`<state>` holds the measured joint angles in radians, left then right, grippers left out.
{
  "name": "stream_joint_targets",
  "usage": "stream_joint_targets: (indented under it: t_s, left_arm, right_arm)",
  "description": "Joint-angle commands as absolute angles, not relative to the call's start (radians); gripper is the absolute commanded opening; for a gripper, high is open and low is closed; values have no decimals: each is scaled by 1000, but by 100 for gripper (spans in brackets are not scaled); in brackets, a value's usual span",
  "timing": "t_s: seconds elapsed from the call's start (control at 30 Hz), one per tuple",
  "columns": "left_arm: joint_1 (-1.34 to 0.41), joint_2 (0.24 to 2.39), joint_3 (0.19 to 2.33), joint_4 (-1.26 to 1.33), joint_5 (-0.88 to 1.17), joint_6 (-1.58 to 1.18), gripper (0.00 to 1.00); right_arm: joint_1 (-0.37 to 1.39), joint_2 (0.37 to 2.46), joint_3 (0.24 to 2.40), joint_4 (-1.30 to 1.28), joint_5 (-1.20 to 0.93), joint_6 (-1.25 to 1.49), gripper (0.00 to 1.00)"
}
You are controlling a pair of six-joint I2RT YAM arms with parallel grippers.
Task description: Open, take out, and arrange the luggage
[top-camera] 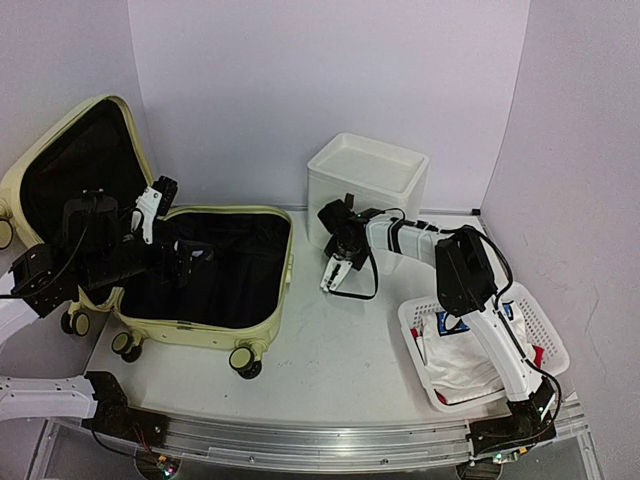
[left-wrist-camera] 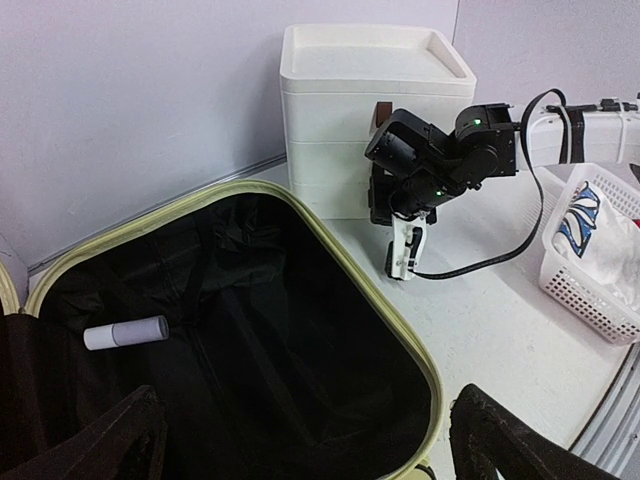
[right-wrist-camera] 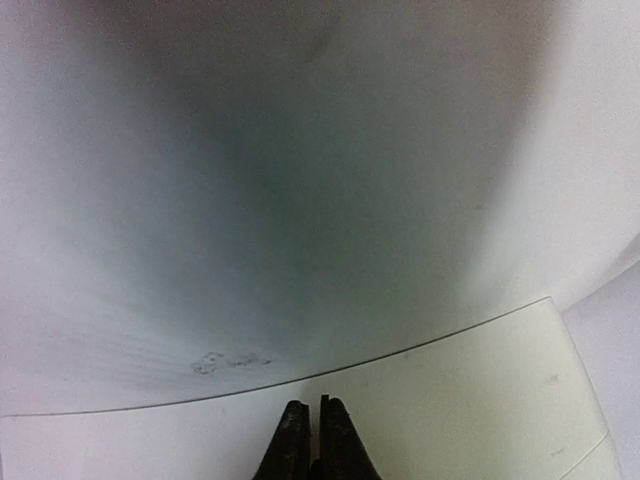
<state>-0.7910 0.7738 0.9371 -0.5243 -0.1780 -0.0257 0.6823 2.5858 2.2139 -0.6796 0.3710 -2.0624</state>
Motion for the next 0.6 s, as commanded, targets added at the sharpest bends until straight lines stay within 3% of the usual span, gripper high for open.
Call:
stream_joint_targets:
  t_s: [0.0, 0.3, 0.57]
  left_arm:
    - [-785, 764, 999, -502, -165, -35, 99]
    - [-785, 750, 1000, -499, -141, -71, 100]
    - [-784, 726, 992, -499, -113, -114, 99]
  right_arm:
    - [662, 2551, 2260, -721, 407, -2029, 0]
    - [689, 2458, 2215, -859, 367, -1887, 0]
    - [740, 2309, 2018, -889, 264, -1717, 0]
